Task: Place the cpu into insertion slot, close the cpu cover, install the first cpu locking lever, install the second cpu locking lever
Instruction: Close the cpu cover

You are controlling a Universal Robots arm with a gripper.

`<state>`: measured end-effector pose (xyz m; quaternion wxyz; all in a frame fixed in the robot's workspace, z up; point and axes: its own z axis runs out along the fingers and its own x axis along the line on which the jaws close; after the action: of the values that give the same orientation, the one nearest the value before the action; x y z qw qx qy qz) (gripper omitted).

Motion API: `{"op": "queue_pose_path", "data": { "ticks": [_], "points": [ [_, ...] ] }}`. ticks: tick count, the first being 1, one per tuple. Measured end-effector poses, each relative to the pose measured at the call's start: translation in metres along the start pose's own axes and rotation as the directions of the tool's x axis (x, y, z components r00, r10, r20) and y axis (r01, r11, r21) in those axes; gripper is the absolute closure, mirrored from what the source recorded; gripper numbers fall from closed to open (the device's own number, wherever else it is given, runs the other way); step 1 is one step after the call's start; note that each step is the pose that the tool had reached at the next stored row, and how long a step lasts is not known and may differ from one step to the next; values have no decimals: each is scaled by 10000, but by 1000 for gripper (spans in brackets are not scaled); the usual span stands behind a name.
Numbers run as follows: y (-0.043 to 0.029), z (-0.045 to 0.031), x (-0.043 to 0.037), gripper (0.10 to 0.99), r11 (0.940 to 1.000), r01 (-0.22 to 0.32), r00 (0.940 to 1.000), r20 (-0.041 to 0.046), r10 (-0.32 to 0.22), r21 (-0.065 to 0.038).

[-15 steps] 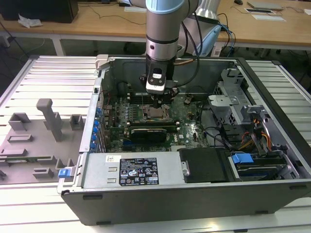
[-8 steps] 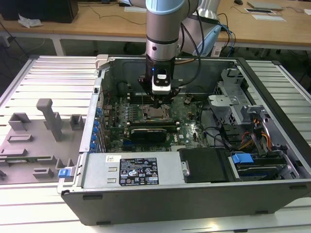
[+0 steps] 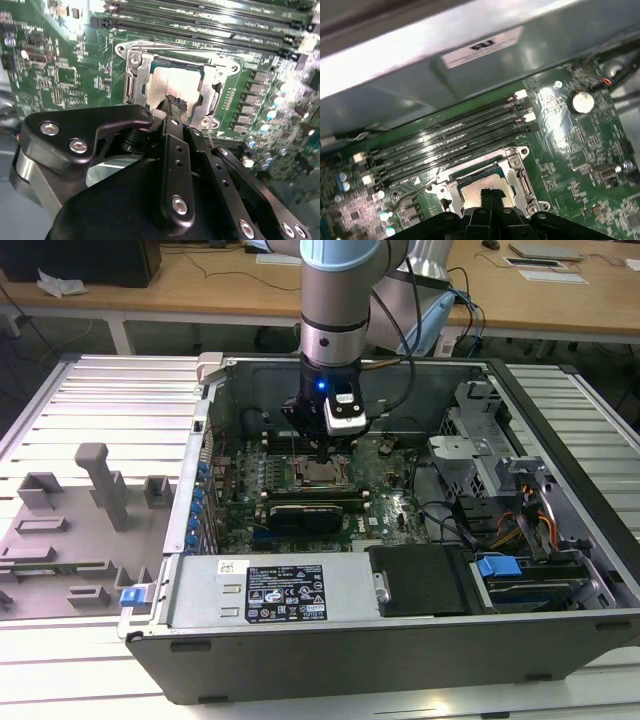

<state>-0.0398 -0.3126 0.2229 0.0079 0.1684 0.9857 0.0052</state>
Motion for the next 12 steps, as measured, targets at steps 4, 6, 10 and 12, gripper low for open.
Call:
{"op": "queue_pose_path", "data": {
  "ticks": [4, 6, 10, 12],
  "points": [
    [0, 2, 0, 980, 9974, 725, 9974, -9, -725, -9],
    [0, 3, 0, 980, 9941, 1083, 9941, -12, -1083, -13],
    [0, 4, 0, 980, 9880, 1547, 9880, -23, -1547, -5],
    [-7, 4, -3, 980, 9879, 1552, 9879, -23, -1552, -6]
  ]
}}
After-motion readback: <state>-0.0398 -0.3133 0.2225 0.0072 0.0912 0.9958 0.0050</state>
